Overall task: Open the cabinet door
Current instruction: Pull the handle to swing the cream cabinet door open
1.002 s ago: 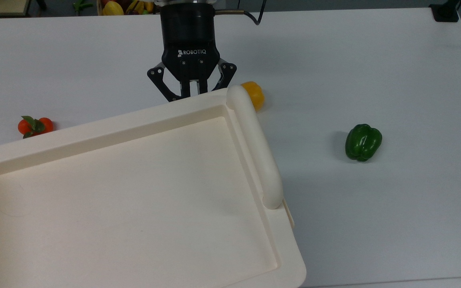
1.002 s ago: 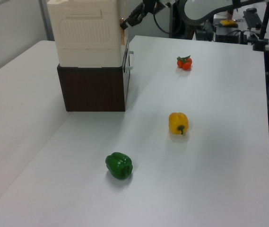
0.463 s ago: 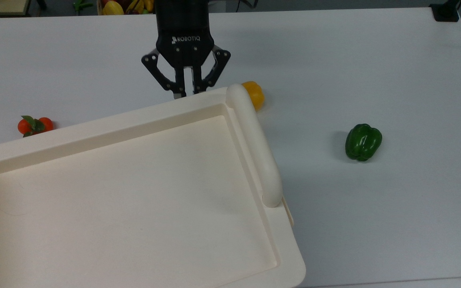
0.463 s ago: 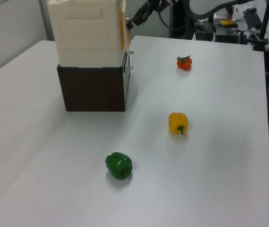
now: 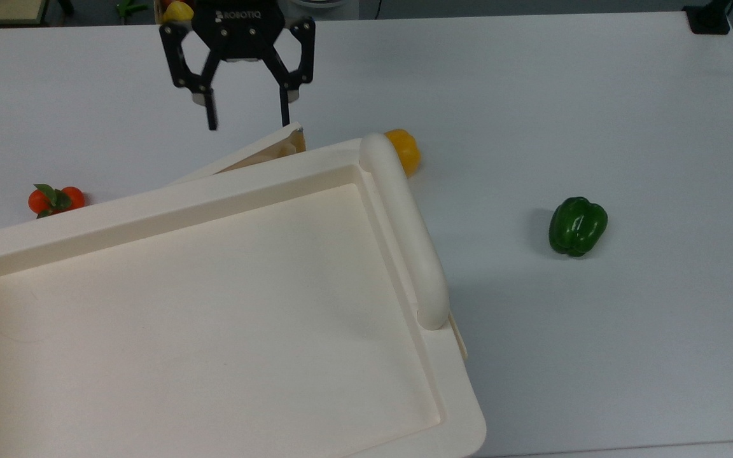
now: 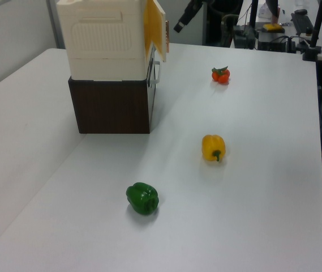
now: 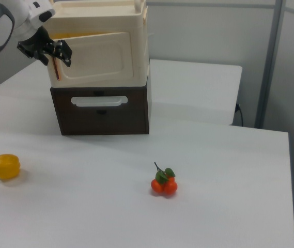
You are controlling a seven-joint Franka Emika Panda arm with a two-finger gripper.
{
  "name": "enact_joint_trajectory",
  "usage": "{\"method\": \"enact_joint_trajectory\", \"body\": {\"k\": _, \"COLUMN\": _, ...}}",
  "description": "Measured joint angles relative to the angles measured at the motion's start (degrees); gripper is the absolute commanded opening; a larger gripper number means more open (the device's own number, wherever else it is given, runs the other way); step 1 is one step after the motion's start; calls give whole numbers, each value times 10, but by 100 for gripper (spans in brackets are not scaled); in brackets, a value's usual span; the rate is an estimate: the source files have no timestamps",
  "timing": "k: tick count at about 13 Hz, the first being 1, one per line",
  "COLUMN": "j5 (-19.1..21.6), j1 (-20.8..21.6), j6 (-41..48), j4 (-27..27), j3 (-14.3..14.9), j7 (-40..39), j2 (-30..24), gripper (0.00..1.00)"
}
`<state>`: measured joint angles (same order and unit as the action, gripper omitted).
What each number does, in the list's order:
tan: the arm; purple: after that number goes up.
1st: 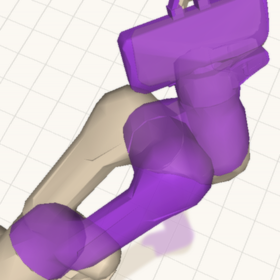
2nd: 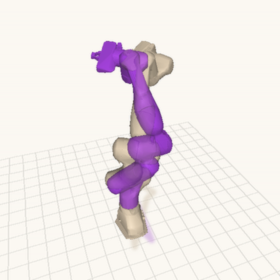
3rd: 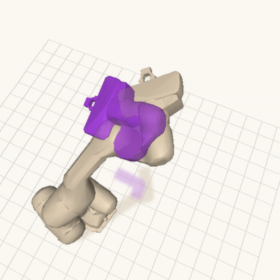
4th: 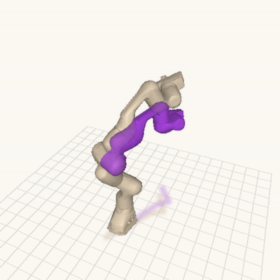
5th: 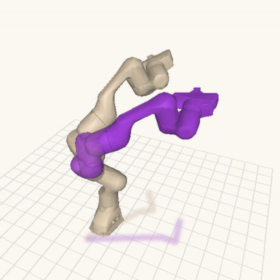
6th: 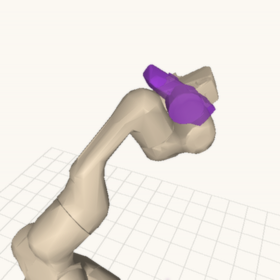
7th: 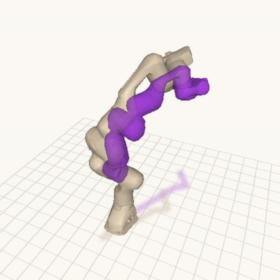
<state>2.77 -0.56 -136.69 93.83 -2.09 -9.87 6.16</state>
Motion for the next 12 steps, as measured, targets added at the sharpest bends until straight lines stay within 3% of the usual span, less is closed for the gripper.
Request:
{"method": "enact_joint_trajectory", "body": {"k": 3, "j5": 0, "j1": -21, "j6": 116, "j4": 0, "j3": 7, "j7": 13, "j2": -34, "gripper": 100}}
{"method": "enact_joint_trajectory", "body": {"k": 5, "j5": 1, "j1": -21, "j6": 135, "j4": 0, "j3": 9, "j7": 42, "j2": -43, "gripper": 100}}
{"method": "enact_joint_trajectory", "body": {"k": 9, "j5": -8, "j1": 19, "j6": 57, "j4": 0, "j3": 3, "j7": 199, "j2": -21, "gripper": 100}}
{"method": "enact_joint_trajectory", "body": {"k": 12, "j5": -19, "j1": 22, "j6": -9, "j4": 0, "j3": 3, "j7": 226, "j2": 7, "gripper": 100}}
